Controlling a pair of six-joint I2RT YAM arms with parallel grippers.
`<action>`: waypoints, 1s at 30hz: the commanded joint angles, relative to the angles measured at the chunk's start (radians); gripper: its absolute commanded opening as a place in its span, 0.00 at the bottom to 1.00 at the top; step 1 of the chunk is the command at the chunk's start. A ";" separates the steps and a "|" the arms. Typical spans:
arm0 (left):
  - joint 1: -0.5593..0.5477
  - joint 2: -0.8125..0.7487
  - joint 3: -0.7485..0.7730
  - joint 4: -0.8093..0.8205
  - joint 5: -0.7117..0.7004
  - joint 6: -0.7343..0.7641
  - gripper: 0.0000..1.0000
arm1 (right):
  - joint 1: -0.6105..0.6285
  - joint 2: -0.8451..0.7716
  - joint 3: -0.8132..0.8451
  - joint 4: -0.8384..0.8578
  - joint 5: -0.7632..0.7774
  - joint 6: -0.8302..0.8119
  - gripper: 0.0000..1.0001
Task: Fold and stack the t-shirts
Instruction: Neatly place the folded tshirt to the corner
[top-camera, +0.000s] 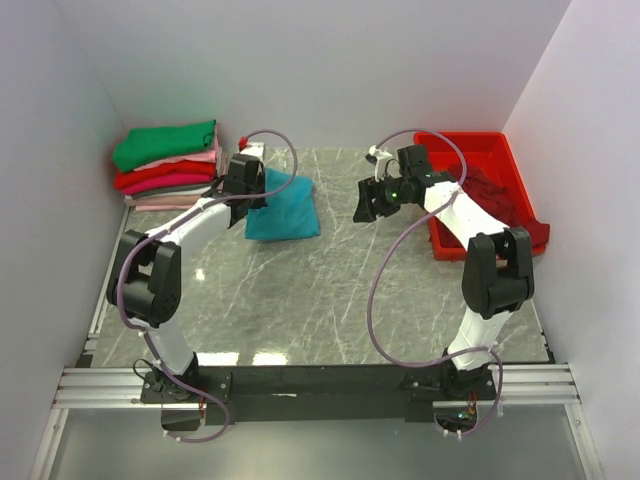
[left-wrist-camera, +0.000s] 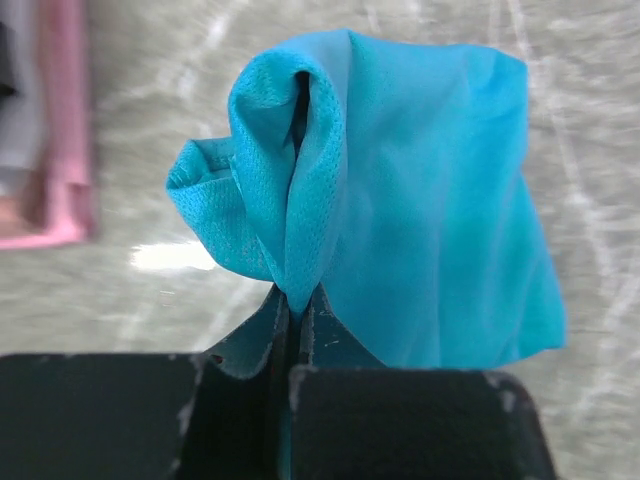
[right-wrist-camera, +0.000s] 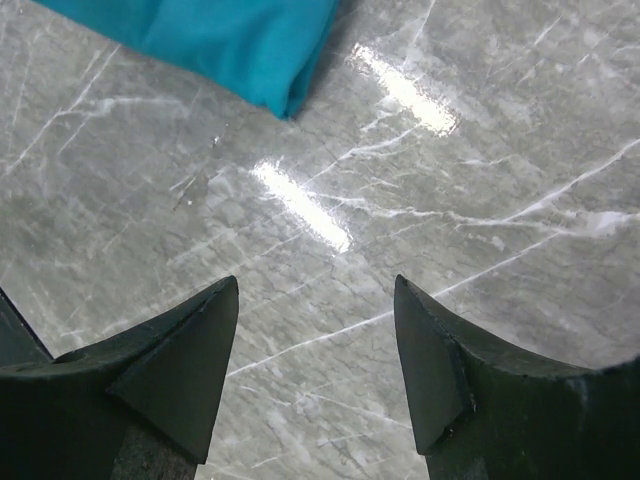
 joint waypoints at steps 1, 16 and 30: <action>-0.004 -0.024 0.087 -0.013 -0.111 0.174 0.00 | 0.006 -0.054 -0.024 0.008 0.004 -0.027 0.70; -0.007 0.092 0.404 -0.148 -0.367 0.429 0.00 | 0.006 -0.113 -0.041 0.023 -0.032 -0.042 0.71; 0.011 0.217 0.775 -0.232 -0.453 0.540 0.00 | 0.005 -0.129 -0.058 0.037 -0.059 -0.044 0.71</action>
